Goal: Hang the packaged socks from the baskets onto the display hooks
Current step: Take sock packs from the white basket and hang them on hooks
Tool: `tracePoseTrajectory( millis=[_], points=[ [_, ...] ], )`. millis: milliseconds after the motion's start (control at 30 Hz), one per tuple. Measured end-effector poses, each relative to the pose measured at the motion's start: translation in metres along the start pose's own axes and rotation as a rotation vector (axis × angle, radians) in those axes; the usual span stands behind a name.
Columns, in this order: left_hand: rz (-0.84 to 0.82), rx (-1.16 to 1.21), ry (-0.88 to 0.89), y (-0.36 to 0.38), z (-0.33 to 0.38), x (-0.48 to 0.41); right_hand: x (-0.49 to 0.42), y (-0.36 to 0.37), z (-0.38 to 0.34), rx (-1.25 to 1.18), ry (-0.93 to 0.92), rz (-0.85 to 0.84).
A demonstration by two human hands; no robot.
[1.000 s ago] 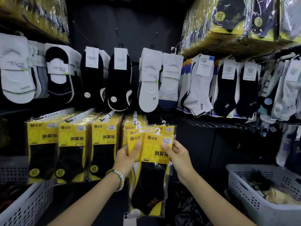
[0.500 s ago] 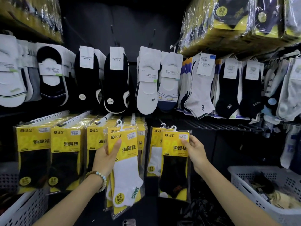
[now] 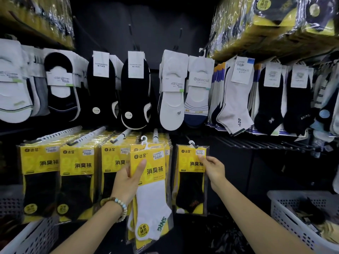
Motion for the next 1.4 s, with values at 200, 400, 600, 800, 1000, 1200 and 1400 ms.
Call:
tracePoseTrajectory(
  millis=[200, 400, 600, 800, 1000, 1200, 1400],
  points=[
    [-0.02, 0.003, -0.037, 0.002, -0.002, 0.004, 0.017, -0.012, 0.005, 0.05, 0.018, 0.146],
    [-0.104, 0.09, -0.108, 0.018, 0.009, 0.021, 0.077, 0.008, -0.021, 0.037, -0.054, -0.263],
    [-0.126, 0.186, -0.21, 0.039, 0.018, 0.037, 0.115, 0.017, -0.032, 0.079, -0.107, -0.33],
    [-0.183, 0.204, -0.225, 0.044, 0.026, 0.043, 0.119, 0.002, -0.03, -0.019, -0.064, -0.348],
    [-0.178, 0.251, -0.214, 0.041, 0.022, 0.039, 0.118, -0.009, -0.03, -0.076, -0.054, -0.327],
    [-0.196, 0.234, -0.18, 0.039, 0.017, 0.033, 0.107, -0.013, -0.056, 0.031, -0.15, -0.372],
    [-0.219, 0.263, -0.156, 0.037, 0.017, 0.033, 0.099, -0.007, -0.085, 0.205, -0.225, -0.497]
  ],
)
Point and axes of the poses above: each hand's wrist, its own x-axis away from the middle knuckle, its own y-axis out of the palm, z = x × y, the point moved 2 cm from there along -x, towards the middle knuckle, and after that the axes turned 3 degrees about -z, right-handed, at the moved point
